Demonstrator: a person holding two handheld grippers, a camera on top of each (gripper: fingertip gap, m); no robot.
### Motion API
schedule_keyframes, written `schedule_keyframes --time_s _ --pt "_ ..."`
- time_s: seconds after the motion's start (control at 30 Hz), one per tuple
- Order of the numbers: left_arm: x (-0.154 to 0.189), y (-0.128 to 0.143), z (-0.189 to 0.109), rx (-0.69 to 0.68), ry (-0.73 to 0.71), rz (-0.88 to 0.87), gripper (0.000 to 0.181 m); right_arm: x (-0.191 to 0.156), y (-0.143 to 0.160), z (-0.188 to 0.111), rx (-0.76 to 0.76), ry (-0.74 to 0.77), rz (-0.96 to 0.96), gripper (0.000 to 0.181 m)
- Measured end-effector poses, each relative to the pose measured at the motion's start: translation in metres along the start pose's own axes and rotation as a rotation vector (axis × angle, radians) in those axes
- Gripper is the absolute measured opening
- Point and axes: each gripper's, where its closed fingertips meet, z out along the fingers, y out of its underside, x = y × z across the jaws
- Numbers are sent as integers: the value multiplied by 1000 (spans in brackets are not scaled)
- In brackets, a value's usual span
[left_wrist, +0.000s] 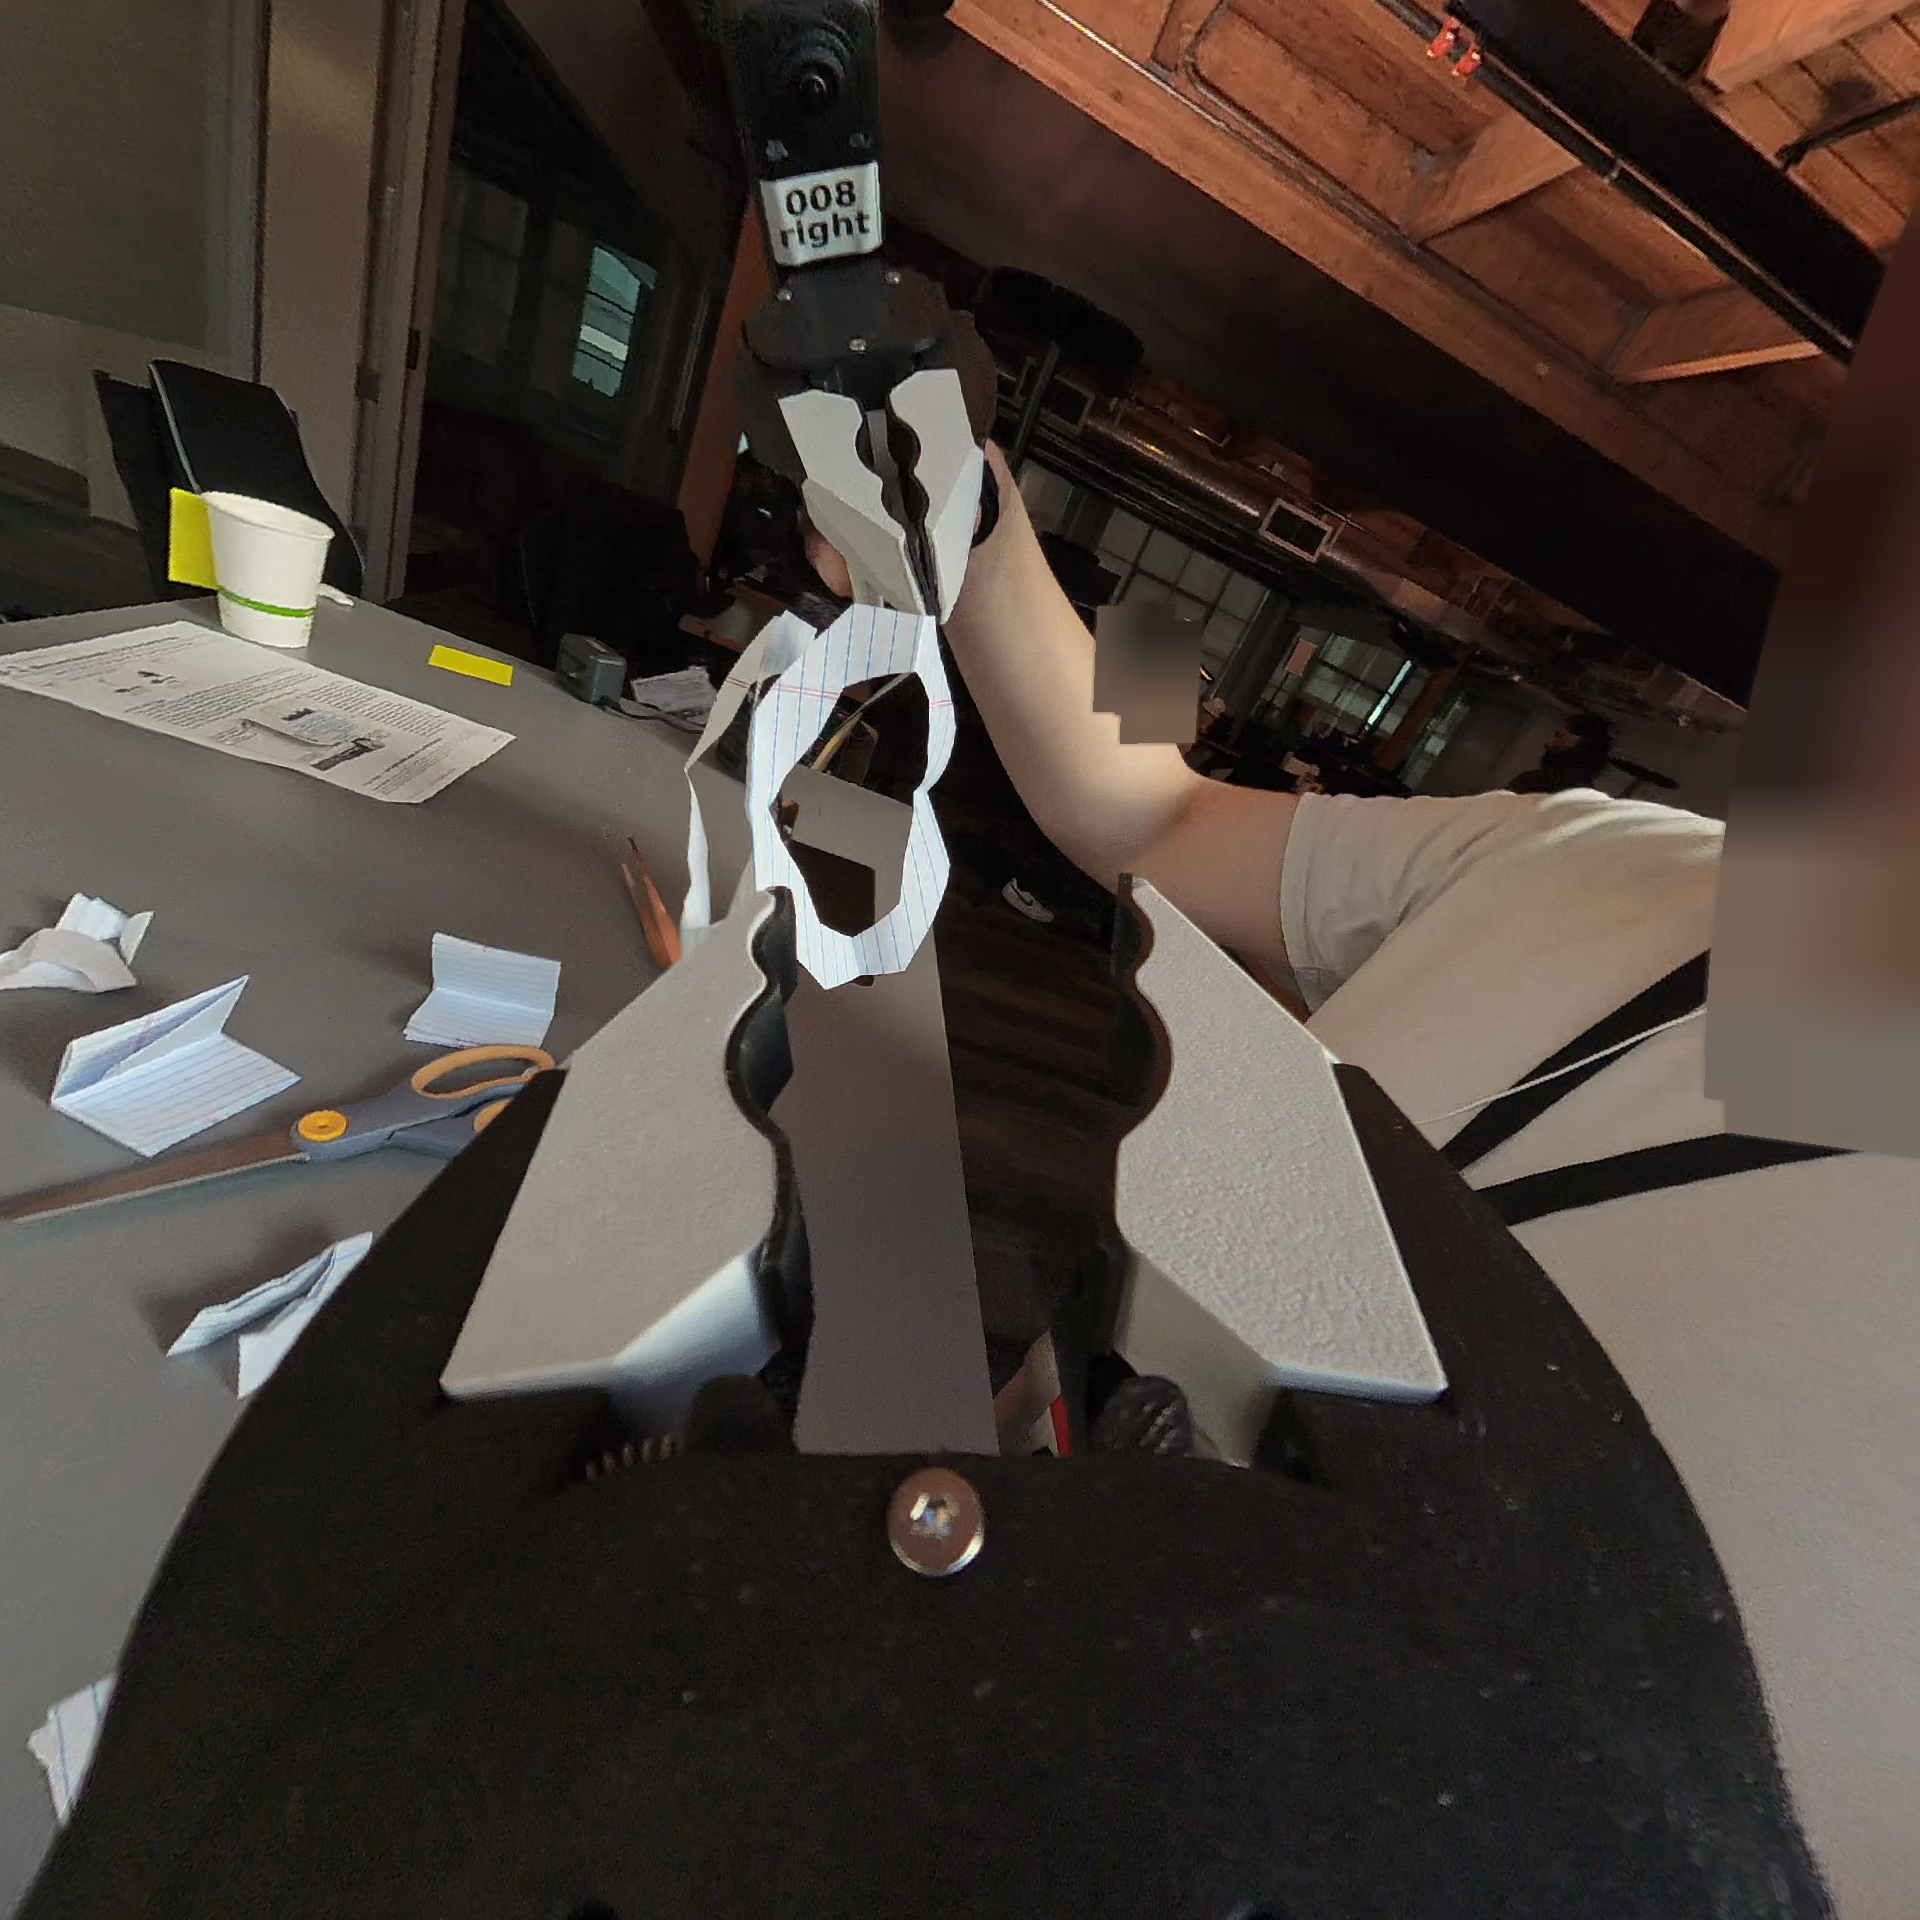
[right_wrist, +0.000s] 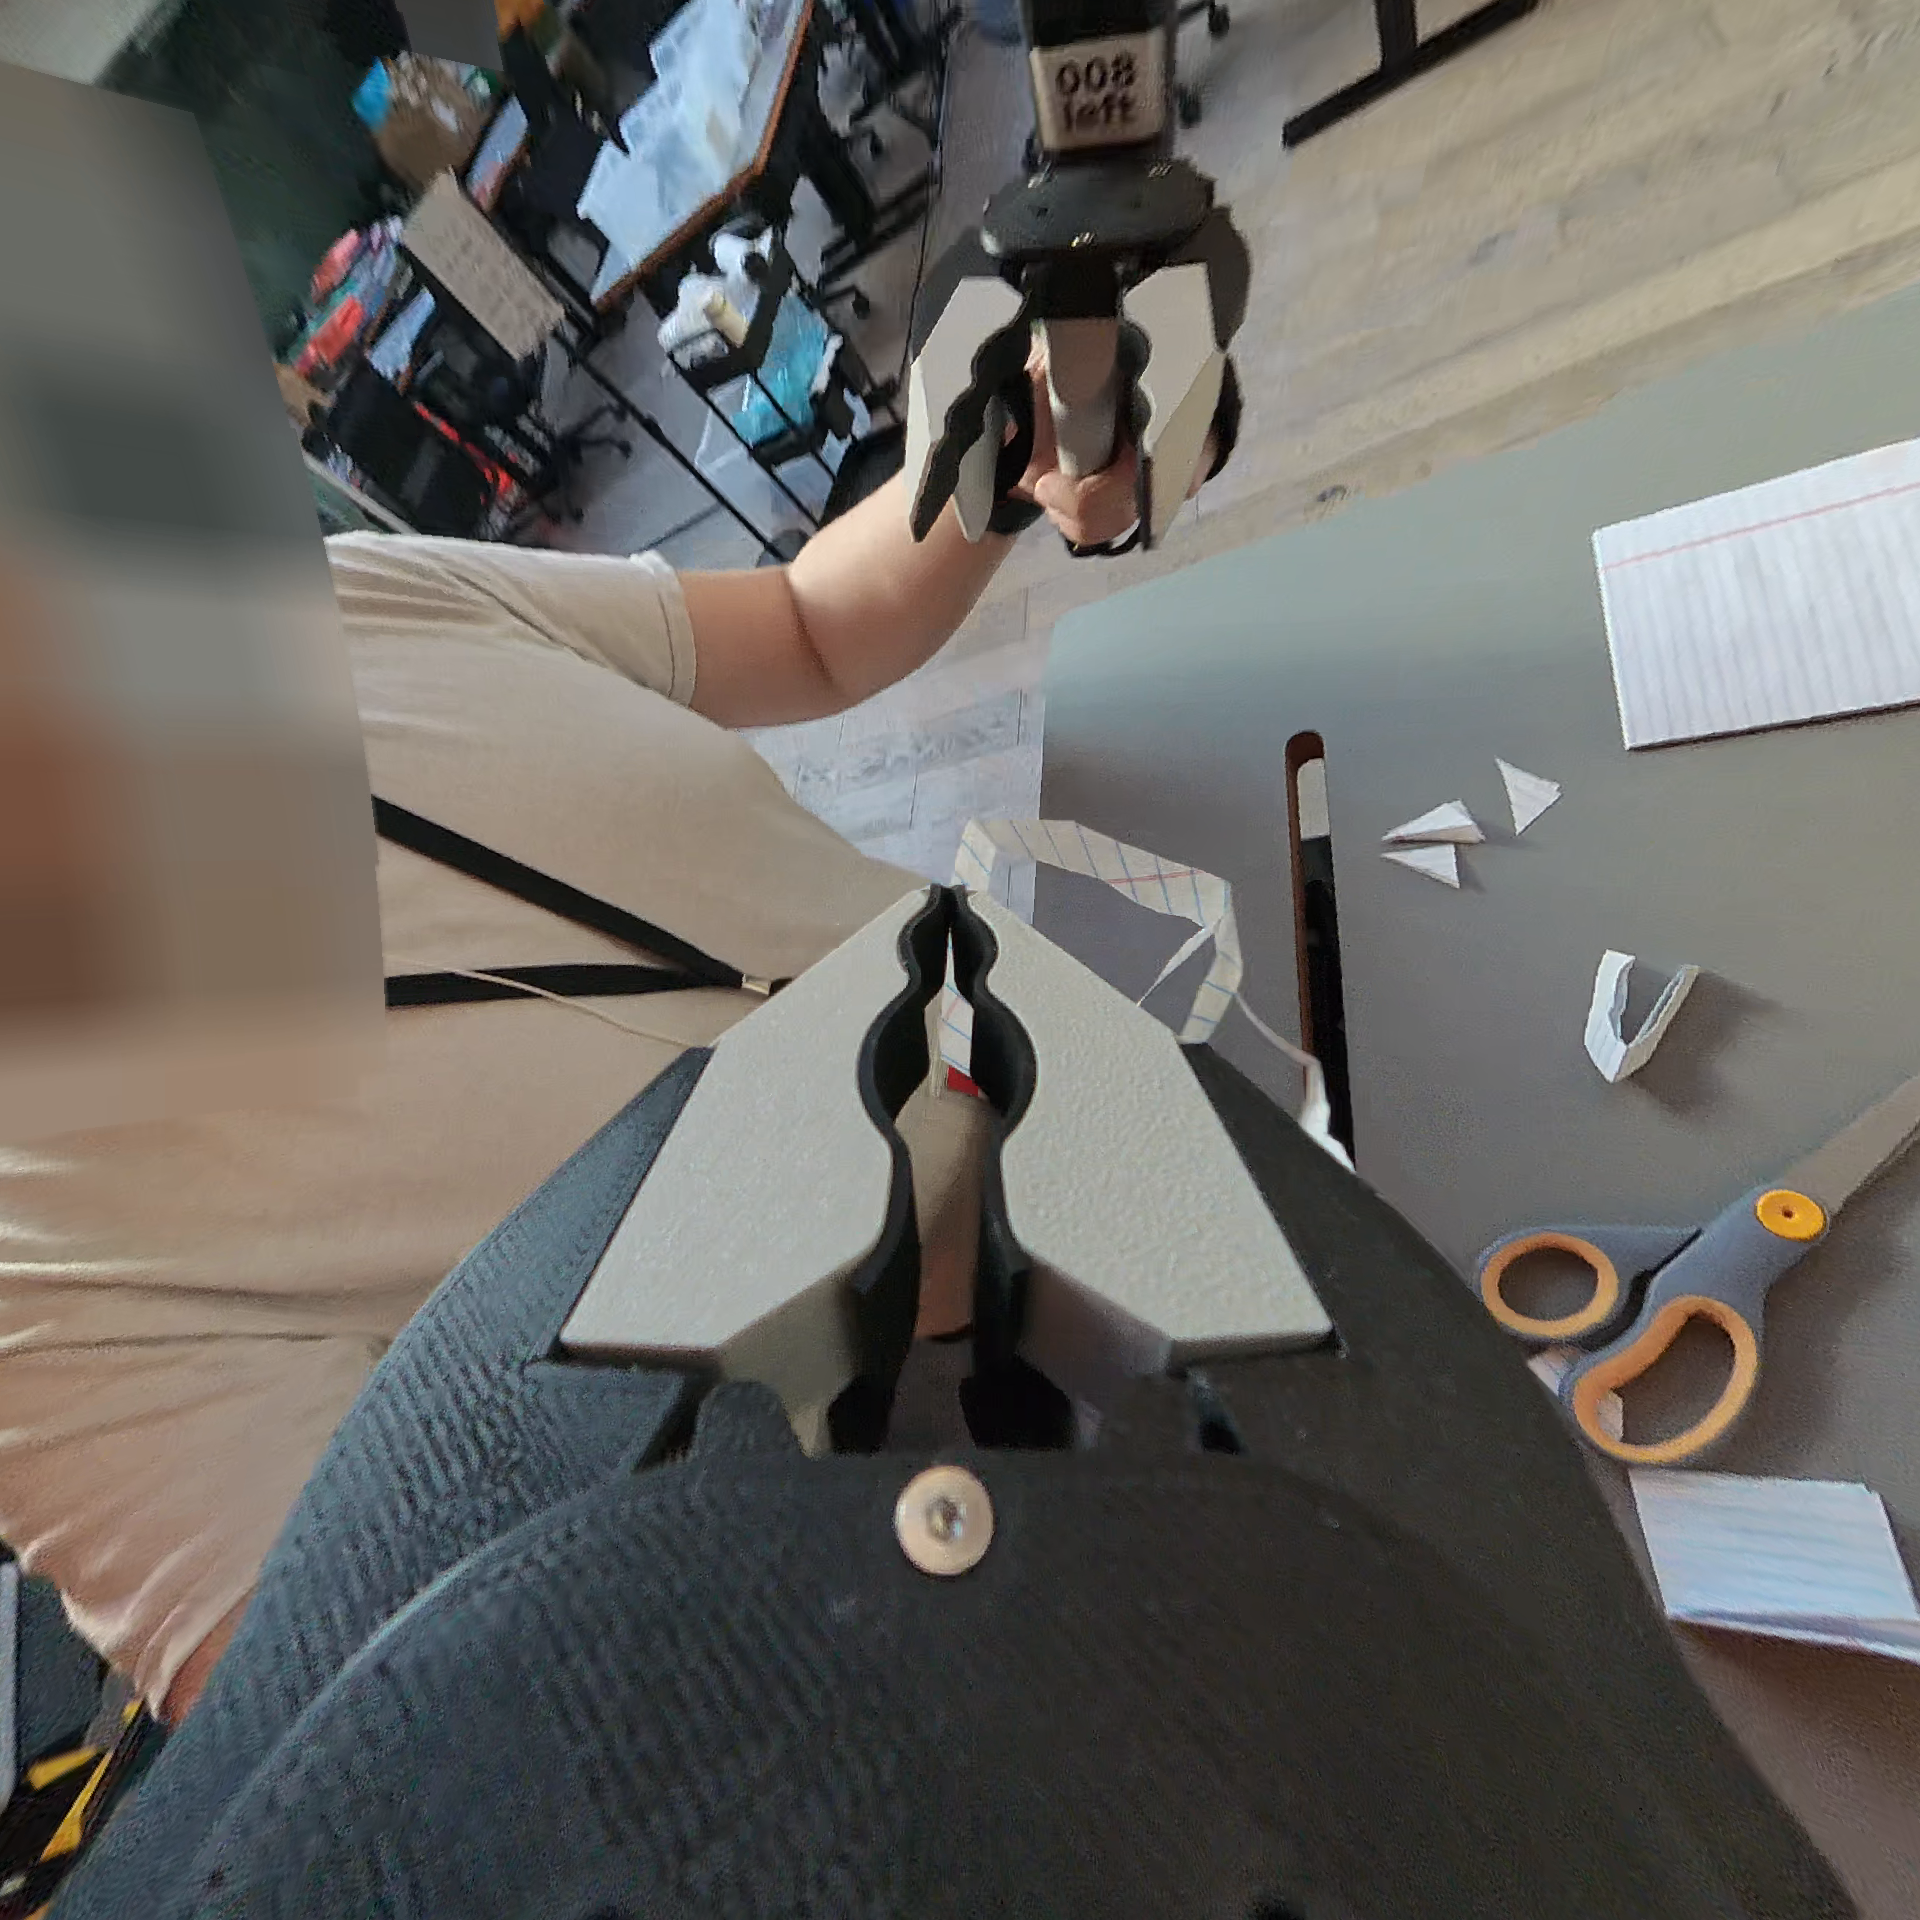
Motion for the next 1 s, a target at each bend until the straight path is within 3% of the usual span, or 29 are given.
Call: schedule_keyframes --time_s 0.17,0.27,0.4,0.47,0.6,0.67,0.73,0.8,0.87,0.93,1.0 --pt "4 -24 47 -69 132 163 71 -25 9 -2 -288 23 -54 0" --pt "31 -32 82 -193 263 322 75 -54 17 -2 -447 -40 -146 0" --pt "58 -14 122 -446 452 403 75 -89 22 -1 -603 -80 -208 0" --pt "72 -3 129 -559 552 355 59 -96 17 -3 -618 -52 -219 0" --pt "77 17 140 -720 565 380 45 -95 2 -13 -582 36 -197 0" --pt "73 20 144 -761 528 429 24 -97 -2 -19 -558 53 -192 0" --pt "68 16 146 -769 488 478 0 -95 -5 -25 -538 78 -211 0" --pt "63 3 149 -732 439 510 0 -94 -13 -29 -473 103 -260 0" --pt "58 -15 150 -666 377 523 0 -91 -28 -34 -360 150 -313 23" --pt "52 -35 146 -589 323 520 0 -89 -44 -47 -211 220 -392 35" --pt "41 -57 138 -514 238 537 0 -88 -72 -71 46 334 -504 45"
